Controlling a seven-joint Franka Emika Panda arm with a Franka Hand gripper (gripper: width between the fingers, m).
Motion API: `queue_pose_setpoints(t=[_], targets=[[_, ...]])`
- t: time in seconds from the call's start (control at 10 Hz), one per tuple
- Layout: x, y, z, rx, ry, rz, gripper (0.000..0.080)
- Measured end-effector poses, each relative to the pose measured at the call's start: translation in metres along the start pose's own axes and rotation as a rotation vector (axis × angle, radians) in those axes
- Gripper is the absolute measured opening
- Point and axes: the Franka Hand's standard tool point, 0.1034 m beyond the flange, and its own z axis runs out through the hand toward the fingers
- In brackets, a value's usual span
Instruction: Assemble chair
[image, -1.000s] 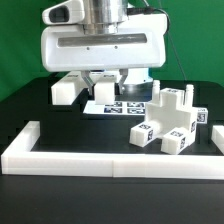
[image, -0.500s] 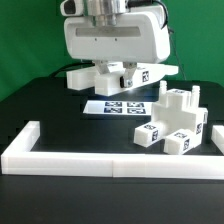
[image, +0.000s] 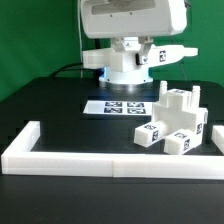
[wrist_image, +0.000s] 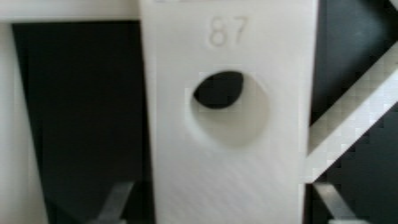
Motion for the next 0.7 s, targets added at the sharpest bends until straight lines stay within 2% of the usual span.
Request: queue_pose_setpoints(t=[0.1,0.2,0.6,0.7], targets=[[-0.002,-0.015,0.007,-0.006,0.003,-0.038,0.0290],[0.002,-0.022,0.013,-0.016,0.007,-0.068,0.0290],[0.000,-0.021,0.014,-0.016,0.004,-0.064,0.0290],[-0.010,-0.029,0.013,-0.020,0.007,-0.089,0.0290]])
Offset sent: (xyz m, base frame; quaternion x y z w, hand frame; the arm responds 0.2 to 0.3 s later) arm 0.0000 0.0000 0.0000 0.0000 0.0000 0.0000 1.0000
